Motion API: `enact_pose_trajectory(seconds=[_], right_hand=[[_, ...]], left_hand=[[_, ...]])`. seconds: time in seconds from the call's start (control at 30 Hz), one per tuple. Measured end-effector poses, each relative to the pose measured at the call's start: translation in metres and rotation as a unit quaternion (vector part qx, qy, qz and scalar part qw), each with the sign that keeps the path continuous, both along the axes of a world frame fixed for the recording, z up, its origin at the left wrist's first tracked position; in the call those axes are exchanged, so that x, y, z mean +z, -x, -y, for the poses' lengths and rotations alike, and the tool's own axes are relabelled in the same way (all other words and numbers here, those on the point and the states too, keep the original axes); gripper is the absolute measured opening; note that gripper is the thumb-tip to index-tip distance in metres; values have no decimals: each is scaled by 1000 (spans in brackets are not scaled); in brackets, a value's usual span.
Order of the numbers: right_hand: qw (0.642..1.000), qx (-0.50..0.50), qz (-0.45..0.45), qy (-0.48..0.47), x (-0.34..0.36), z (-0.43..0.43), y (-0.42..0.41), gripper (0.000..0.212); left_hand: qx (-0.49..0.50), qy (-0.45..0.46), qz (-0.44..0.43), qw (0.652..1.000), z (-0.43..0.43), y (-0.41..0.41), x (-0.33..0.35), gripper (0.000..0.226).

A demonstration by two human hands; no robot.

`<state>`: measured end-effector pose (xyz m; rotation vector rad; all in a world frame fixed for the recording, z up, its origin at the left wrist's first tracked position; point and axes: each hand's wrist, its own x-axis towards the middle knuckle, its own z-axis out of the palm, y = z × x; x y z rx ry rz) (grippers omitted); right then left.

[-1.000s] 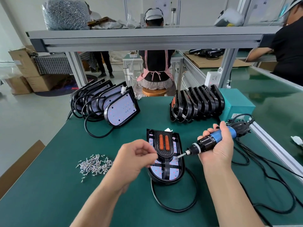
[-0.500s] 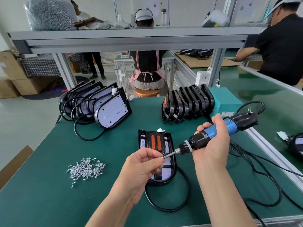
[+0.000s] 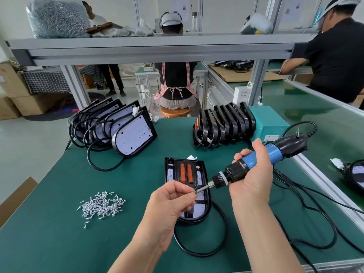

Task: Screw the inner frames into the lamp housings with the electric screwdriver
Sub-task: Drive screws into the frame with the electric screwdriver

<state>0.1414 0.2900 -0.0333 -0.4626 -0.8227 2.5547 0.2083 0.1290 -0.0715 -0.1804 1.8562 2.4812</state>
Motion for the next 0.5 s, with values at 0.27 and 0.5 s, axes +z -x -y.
enact_pose_trajectory(seconds=[0.27, 0.5], right_hand=[[998, -34, 57, -22, 0, 5, 0, 20], [997, -31, 73, -25, -6, 1, 1, 23]], left_hand=[[118, 217, -151, 957, -13, -6, -13, 36], [82, 253, -183, 946, -11, -2, -16, 51]])
